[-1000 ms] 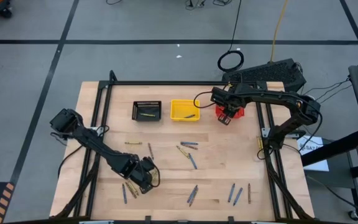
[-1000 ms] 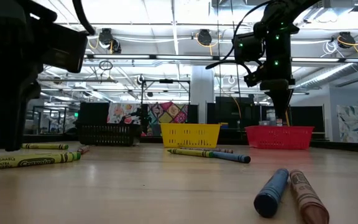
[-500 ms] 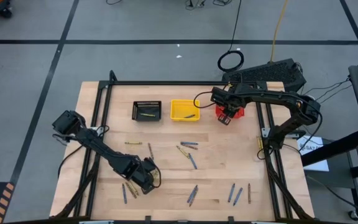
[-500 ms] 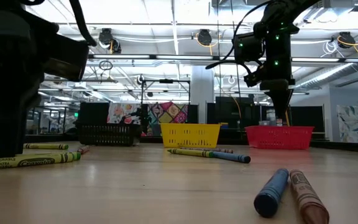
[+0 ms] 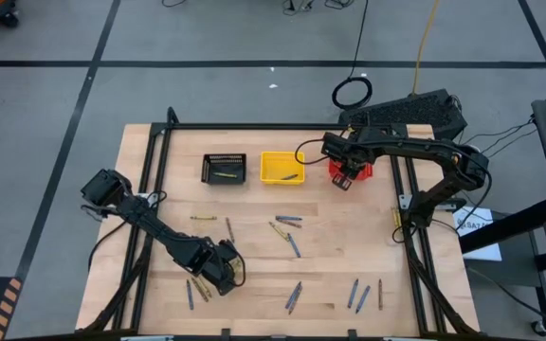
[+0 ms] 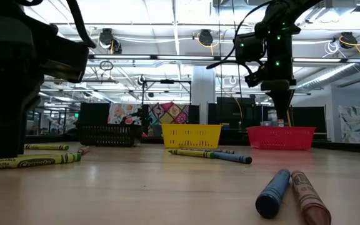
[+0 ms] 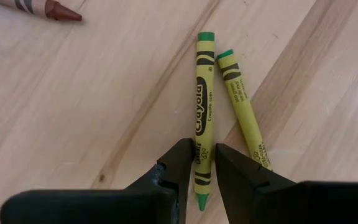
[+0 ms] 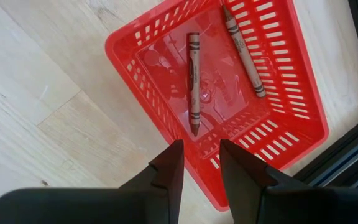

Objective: Sort crayons
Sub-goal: Put the green crayon into the black bin

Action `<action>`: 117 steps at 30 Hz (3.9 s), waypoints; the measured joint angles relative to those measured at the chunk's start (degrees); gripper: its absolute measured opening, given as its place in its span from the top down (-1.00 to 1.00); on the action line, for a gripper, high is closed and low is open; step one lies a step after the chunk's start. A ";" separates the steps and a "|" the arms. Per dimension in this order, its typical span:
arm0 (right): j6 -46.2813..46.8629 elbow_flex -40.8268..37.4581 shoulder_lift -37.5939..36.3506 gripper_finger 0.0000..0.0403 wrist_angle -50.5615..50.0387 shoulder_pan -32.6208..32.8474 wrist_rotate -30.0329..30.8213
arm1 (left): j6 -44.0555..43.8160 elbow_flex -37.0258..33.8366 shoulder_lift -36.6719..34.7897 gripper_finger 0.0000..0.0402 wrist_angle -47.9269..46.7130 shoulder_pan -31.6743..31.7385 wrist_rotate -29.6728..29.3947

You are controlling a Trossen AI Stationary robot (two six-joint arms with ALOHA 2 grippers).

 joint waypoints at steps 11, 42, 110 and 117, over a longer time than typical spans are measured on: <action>0.01 0.00 0.00 0.55 1.24 0.00 0.00 | 0.49 0.00 -0.08 0.96 -0.91 -0.07 -0.61; 1.92 -0.07 0.00 0.55 4.73 0.00 -0.01 | 10.76 -0.25 -15.99 0.99 -17.70 8.13 -8.41; 37.73 -4.04 0.02 0.55 1.68 33.76 -10.33 | 79.72 -0.03 -19.74 0.97 -14.79 60.65 0.10; 40.52 -4.04 0.01 0.55 1.69 34.86 -10.34 | 81.59 -0.03 -17.16 0.74 -13.71 60.68 -1.19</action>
